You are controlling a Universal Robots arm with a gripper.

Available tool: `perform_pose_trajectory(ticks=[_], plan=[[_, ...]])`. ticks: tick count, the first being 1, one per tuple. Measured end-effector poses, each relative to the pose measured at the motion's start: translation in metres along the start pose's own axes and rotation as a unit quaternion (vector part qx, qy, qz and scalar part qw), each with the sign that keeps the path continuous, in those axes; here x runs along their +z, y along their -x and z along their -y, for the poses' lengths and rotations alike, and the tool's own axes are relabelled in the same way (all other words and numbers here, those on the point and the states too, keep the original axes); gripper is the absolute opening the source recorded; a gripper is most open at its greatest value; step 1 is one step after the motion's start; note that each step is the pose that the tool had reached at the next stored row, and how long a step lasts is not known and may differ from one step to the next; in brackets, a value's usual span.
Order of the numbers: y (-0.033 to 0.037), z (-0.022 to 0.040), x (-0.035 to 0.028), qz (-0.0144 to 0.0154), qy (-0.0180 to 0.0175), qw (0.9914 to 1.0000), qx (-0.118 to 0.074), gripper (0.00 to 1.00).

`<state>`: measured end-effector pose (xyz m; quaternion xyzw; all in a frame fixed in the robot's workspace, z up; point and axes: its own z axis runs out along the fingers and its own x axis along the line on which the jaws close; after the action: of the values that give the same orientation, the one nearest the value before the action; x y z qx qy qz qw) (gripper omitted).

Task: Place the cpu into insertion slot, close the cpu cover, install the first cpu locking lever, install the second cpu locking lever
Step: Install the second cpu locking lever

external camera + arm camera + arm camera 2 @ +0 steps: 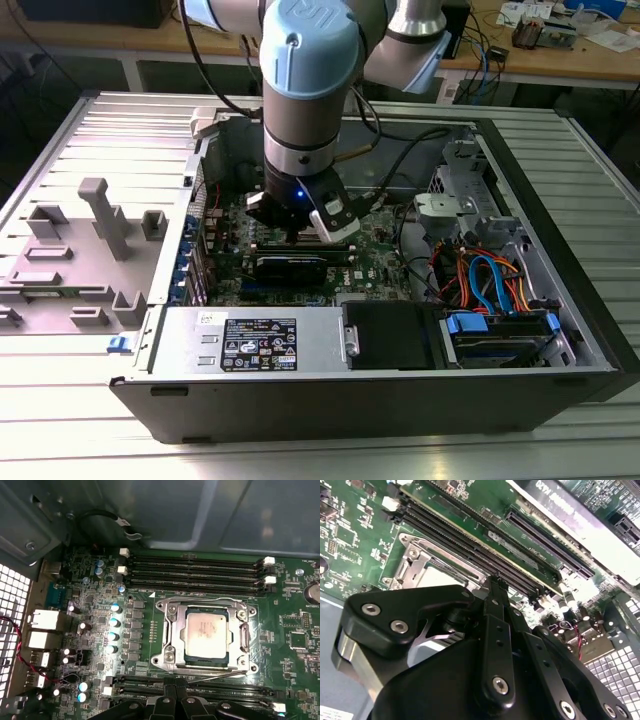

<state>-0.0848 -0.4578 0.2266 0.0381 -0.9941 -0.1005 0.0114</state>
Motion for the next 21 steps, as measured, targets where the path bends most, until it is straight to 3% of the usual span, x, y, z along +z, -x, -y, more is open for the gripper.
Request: perform_pose_trajectory(ticks=[6,20,21], plan=[[-0.0032,0.0014,0.0077,-0.0003,0.0073,0.99996,-0.004,0.11],[-0.0032,0.0016,0.0086,-0.0003,0.0080,0.99996,-0.004,0.11],[-0.0037,0.0018,0.0098,-0.0001,0.0108,0.99993,-0.004,0.11]])
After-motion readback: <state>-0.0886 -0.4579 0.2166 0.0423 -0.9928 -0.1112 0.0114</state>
